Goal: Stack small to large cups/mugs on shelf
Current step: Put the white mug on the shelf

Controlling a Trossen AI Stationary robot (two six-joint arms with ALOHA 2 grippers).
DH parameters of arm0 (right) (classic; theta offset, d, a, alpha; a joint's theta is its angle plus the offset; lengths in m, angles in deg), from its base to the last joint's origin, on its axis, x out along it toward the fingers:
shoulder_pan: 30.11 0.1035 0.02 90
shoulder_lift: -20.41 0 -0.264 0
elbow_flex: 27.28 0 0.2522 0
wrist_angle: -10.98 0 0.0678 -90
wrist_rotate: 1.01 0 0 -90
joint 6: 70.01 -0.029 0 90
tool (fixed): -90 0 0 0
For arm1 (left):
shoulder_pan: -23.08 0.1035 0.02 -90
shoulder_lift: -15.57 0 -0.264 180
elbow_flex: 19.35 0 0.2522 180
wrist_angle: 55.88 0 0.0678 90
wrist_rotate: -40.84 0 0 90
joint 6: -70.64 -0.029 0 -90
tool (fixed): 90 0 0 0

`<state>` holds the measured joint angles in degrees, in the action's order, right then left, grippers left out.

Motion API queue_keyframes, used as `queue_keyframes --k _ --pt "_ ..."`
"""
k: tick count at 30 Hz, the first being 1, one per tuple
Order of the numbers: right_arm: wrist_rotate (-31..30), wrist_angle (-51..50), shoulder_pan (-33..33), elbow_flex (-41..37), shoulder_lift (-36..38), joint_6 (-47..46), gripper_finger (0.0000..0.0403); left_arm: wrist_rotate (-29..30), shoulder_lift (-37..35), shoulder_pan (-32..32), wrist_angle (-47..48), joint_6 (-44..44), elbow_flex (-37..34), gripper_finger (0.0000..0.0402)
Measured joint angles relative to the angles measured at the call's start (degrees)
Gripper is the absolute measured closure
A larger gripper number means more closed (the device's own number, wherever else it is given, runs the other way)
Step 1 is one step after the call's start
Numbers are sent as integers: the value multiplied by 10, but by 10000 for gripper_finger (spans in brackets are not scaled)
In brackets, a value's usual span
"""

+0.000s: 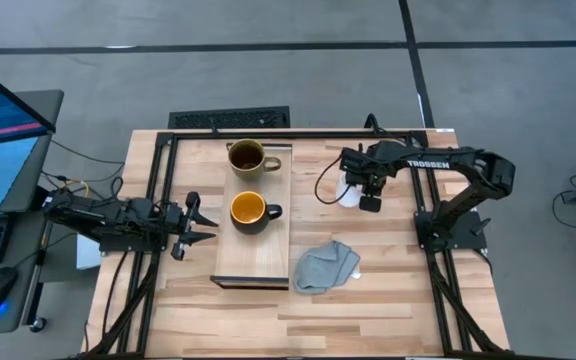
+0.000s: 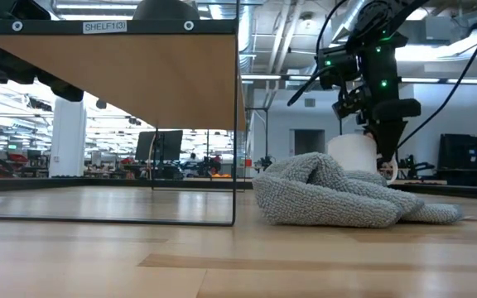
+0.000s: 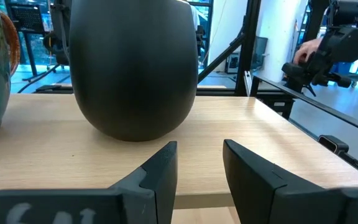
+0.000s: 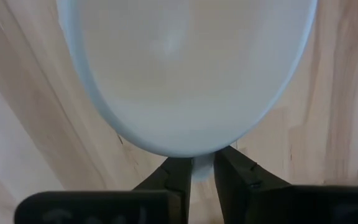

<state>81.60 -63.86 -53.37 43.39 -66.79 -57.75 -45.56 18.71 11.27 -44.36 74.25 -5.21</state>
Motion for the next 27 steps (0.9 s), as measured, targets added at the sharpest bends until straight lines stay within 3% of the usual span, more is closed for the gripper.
queue_keyframes --k 17,27 --pt "1 0 0 0 0 -17 327 0 0 0 0 0 0 282" --pt "1 0 0 0 0 -23 276 0 0 0 0 0 0 282"
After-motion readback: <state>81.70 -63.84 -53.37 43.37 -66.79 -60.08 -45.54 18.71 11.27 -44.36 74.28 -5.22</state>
